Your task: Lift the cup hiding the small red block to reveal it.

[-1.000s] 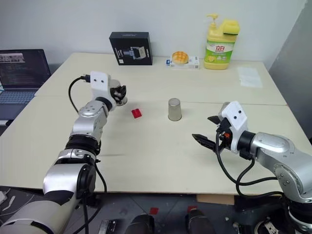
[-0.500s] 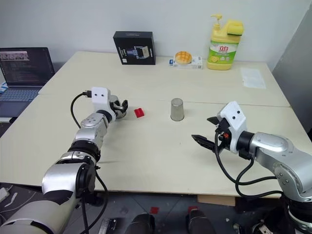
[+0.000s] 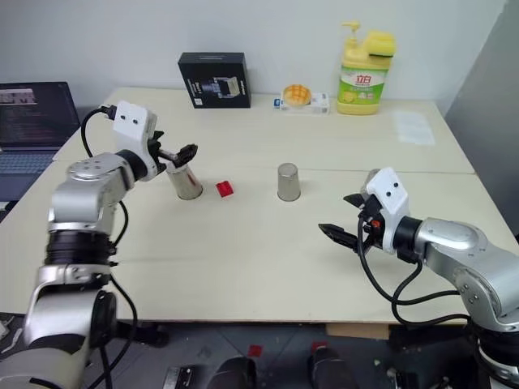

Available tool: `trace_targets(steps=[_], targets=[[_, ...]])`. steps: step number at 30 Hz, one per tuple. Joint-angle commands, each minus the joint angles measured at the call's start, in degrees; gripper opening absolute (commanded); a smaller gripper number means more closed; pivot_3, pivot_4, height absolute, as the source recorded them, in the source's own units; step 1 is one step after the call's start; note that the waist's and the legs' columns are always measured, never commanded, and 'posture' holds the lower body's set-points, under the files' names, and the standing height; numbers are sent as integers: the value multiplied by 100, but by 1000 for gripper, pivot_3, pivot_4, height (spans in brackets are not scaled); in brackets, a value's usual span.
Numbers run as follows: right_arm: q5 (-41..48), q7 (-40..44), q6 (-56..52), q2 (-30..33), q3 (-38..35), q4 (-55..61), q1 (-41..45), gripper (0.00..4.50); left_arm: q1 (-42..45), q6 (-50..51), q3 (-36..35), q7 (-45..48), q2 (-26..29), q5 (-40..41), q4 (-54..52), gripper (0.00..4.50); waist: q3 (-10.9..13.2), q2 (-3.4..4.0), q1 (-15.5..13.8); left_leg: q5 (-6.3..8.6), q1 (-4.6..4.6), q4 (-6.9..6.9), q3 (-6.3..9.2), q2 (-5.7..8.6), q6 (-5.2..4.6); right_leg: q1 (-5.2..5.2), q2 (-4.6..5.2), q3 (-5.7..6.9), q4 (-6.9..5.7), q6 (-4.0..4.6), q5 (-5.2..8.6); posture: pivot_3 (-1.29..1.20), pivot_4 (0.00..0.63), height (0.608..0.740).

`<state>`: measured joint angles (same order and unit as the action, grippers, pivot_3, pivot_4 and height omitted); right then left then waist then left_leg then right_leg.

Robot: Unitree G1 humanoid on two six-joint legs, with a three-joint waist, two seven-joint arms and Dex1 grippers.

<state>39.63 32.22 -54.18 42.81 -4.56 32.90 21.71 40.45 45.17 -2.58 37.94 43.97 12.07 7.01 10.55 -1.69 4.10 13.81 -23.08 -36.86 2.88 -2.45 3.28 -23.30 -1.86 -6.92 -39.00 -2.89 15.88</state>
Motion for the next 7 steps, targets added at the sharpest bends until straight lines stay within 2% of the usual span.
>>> trace_targets(steps=[1, 4, 7], targets=[[-41, 85, 194, -75, 35, -11, 61, 4500, -634, 836, -80, 613, 509, 480, -1148, 4474, 0, 0, 15, 0, 0, -2, 3, -1, 0, 1, 0, 4, 0, 1, 1, 0, 150, 740], [-68, 106, 238, -107, 60, -53, 35, 4500, -1201, 1083, -88, 854, 750, 693, -1706, 4474, 0, 0, 30, 0, 2, -2, 3, -3, 0, 1, 0, 4, 1, 6, 5, 0, 150, 740], [-90, 99, 278, -133, 71, -98, 9, 4500, -1402, 1040, -215, 670, 668, 696, -1865, 4474, 2, -3, -2, 0, 1, -8, 4, -2, 0, 3, 0, 6, 0, 6, 4, 0, 150, 740]])
